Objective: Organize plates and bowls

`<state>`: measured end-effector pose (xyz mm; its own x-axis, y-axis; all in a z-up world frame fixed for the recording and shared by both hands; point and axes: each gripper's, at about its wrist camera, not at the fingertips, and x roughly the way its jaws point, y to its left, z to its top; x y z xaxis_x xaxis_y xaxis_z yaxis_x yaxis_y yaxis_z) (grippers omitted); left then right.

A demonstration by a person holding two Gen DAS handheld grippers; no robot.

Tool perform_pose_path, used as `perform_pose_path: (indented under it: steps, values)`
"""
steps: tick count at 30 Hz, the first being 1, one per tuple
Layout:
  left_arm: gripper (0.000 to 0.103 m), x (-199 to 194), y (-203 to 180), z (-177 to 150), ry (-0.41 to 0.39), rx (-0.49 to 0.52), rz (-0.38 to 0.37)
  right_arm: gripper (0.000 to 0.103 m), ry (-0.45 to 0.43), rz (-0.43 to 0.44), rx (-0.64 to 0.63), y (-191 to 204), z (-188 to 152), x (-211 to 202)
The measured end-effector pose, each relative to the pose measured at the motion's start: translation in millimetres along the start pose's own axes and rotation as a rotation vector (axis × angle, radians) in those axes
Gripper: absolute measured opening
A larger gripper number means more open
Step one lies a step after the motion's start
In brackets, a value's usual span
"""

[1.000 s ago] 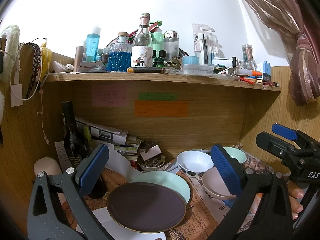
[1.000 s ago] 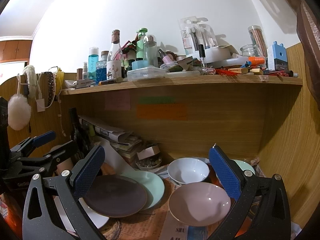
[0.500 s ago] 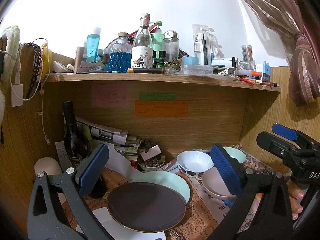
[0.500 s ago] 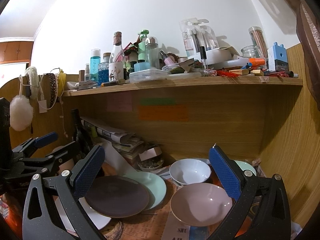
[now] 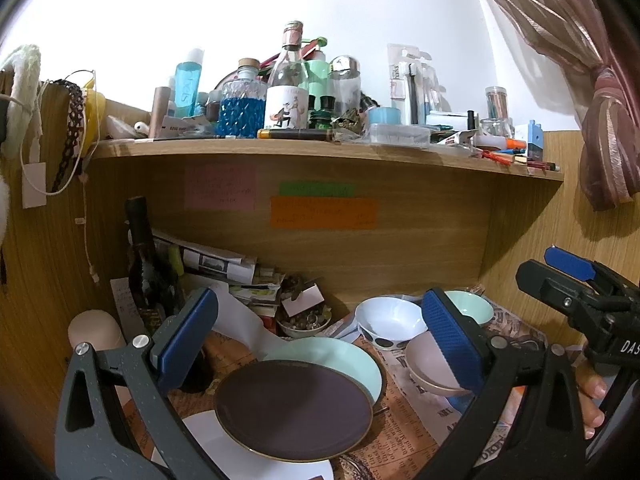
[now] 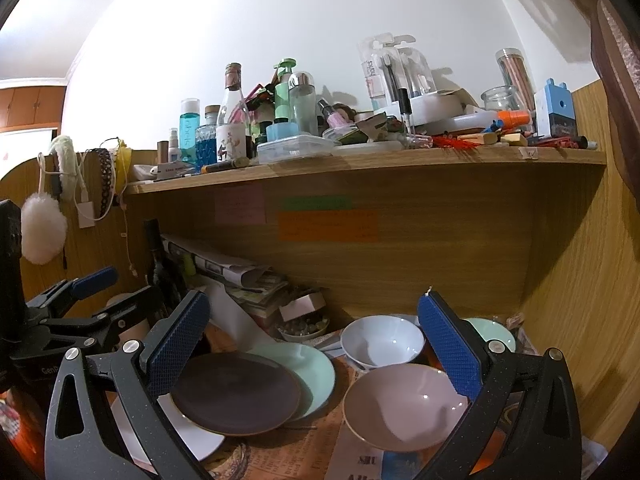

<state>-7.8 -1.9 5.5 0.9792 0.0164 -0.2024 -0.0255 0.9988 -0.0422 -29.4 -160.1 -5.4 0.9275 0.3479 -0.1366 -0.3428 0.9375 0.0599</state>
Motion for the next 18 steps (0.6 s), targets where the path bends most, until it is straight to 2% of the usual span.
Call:
perform_pose_path:
  steps: [8,14,18]
  values:
    - [0.103,9.3,27.9,-11.2,0.076,-0.031,-0.010,0.103,0.049,0.012,0.007,1.3,-11.1,14.5]
    - [0.103,13.7,61.4,-32.6,0.153,-0.030,0.060,0.103,0.121,0.065,0.001,10.4,-35.8,32.4]
    - [0.102,17.0,78.8,-51.6,0.225,-0.027,0.078,0.103,0.187,0.091,0.019,18.5,-53.1,47.7]
